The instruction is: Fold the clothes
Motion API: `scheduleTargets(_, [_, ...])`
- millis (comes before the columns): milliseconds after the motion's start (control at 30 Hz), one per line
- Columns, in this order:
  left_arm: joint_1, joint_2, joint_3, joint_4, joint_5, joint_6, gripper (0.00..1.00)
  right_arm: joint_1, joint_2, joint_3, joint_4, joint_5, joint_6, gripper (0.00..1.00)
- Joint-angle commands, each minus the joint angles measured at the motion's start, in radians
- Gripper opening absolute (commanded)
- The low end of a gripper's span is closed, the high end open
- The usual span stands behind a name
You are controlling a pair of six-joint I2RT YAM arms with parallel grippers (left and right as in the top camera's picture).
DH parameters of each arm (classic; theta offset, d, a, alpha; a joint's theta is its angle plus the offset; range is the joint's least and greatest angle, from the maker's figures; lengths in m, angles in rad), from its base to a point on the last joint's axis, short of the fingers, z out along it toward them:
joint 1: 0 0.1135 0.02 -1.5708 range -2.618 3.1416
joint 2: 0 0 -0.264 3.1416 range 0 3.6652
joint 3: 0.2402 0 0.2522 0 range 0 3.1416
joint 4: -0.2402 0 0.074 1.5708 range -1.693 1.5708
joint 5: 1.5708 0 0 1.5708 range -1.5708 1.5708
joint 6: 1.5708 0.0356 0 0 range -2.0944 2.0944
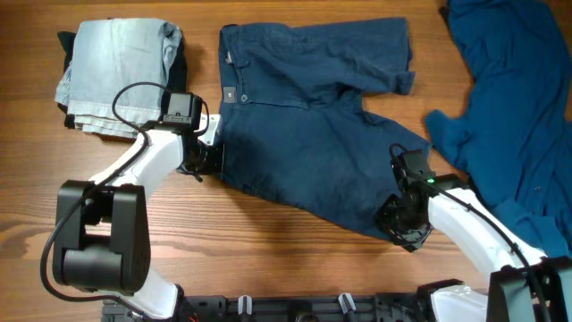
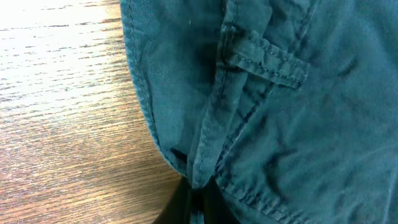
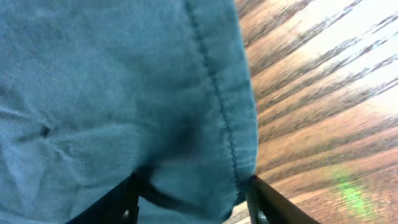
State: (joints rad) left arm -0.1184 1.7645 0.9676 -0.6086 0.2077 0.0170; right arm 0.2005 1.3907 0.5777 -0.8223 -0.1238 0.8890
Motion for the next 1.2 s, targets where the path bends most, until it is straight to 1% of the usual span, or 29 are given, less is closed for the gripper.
scheduleTargets(0, [-0.004,0.014,-0.01,0.0,0.005,-0.006,0.04,0.004,0.059,-0.009,0.018,-0.055,-0.002,0.32])
scheduleTargets(33, [-0.004,0.014,-0.01,0.0,0.005,-0.006,0.04,0.004,0.062,-0.009,0.024,-0.058,-0.002,0.09])
scheduleTargets(67, [-0.004,0.014,-0.01,-0.001,0.005,-0.006,0.04,0.004,0.061,-0.008,0.027,-0.058,-0.001,0.04])
scheduleTargets(133, [0.0,0.0,-0.01,-0.01,0.005,-0.061,0.04,0.004,0.048,0.017,0.024,-0.058,-0.012,0.04])
scheduleTargets(167, [0.004,-0.027,-0.005,-0.028,0.005,-0.103,0.04,0.004,0.035,0.042,0.012,-0.058,-0.024,0.04])
scheduleTargets(233, [0.006,-0.109,0.001,-0.065,0.001,-0.131,0.04,0.003,-0.003,0.133,-0.048,-0.055,-0.087,0.04])
scheduleTargets(300, [0.006,-0.275,0.001,-0.121,0.0,-0.181,0.04,-0.016,-0.045,0.257,-0.148,-0.038,-0.146,0.04])
scheduleTargets(400, [0.005,-0.471,0.001,-0.189,-0.017,-0.258,0.04,-0.049,-0.105,0.361,-0.23,-0.033,-0.208,0.04])
scheduleTargets(433, [0.005,-0.536,0.001,-0.221,-0.024,-0.269,0.04,-0.059,-0.131,0.38,-0.253,-0.03,-0.214,0.04])
scheduleTargets(567, [0.005,-0.699,0.001,-0.331,-0.026,-0.295,0.04,-0.091,-0.27,0.393,-0.345,-0.03,-0.251,0.04])
scheduleTargets(700, [0.005,-0.79,0.001,-0.451,-0.026,-0.322,0.04,-0.091,-0.427,0.393,-0.436,-0.031,-0.262,0.04])
scheduleTargets(733, [0.005,-0.808,0.001,-0.474,-0.026,-0.321,0.04,-0.091,-0.459,0.393,-0.432,-0.03,-0.271,0.04])
scheduleTargets(800, [0.005,-0.813,0.001,-0.456,-0.046,-0.321,0.04,-0.091,-0.461,0.392,-0.347,-0.025,-0.306,0.04])
scheduleTargets(867, [0.005,-0.777,0.001,-0.388,-0.091,-0.321,0.04,-0.091,-0.385,0.392,-0.179,-0.014,-0.341,0.04])
scheduleTargets(933, [0.005,-0.715,0.001,-0.313,-0.127,-0.321,0.04,-0.091,-0.254,0.392,0.003,-0.007,-0.373,0.04])
scheduleTargets(967, [0.005,-0.636,0.001,-0.233,-0.165,-0.321,0.04,-0.091,-0.144,0.392,0.137,-0.006,-0.396,0.04])
scheduleTargets(1033, [0.005,-0.505,0.001,-0.12,-0.191,-0.321,0.04,-0.091,0.021,0.392,0.339,-0.007,-0.418,0.04])
scheduleTargets(1067, [0.005,-0.463,0.001,-0.081,-0.199,-0.321,0.04,-0.091,0.066,0.392,0.399,-0.007,-0.418,0.04])
scheduleTargets(1100, [0.005,-0.399,0.001,-0.014,-0.206,-0.321,0.04,-0.091,0.133,0.392,0.502,-0.007,-0.418,0.05])
scheduleTargets(1167, [0.006,-0.276,0.001,0.149,-0.248,-0.322,0.04,-0.091,0.212,0.392,0.69,-0.006,-0.436,0.04])
